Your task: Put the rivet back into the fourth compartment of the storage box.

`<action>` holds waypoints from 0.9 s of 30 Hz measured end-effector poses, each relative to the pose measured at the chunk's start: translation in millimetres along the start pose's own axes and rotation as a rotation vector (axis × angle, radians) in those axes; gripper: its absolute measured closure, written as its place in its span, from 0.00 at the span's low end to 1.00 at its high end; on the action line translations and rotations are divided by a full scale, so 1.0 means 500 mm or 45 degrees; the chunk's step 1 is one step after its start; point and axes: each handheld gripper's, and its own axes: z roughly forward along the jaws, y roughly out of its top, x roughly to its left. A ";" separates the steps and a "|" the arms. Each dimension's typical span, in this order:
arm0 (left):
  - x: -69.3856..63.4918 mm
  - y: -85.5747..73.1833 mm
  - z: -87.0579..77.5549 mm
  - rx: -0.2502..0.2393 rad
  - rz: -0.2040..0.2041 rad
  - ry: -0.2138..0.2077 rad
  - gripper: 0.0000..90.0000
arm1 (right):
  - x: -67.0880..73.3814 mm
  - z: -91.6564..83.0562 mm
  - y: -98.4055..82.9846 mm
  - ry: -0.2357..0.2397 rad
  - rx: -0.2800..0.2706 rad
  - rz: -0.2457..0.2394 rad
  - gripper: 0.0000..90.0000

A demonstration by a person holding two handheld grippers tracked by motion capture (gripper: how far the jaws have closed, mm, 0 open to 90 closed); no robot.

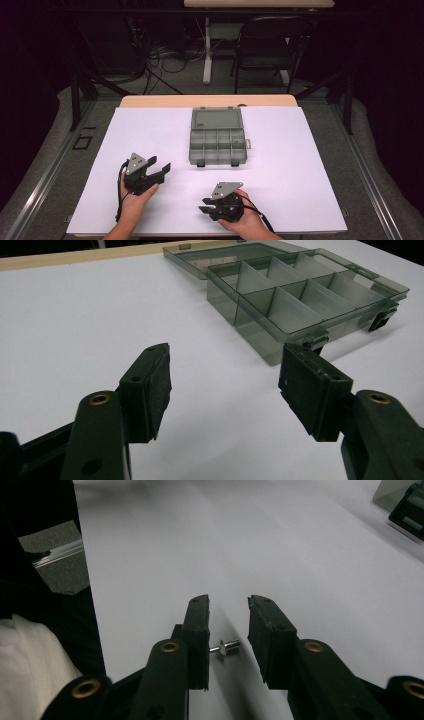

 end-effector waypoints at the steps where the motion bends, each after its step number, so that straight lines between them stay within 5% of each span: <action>1: 0.000 0.000 0.000 0.000 0.000 0.000 0.42 | -0.001 0.001 -0.001 0.007 0.005 -0.001 0.75; 27: -0.001 0.000 0.001 0.003 -0.002 -0.001 0.42 | -0.006 0.002 0.000 -0.018 0.030 0.001 0.84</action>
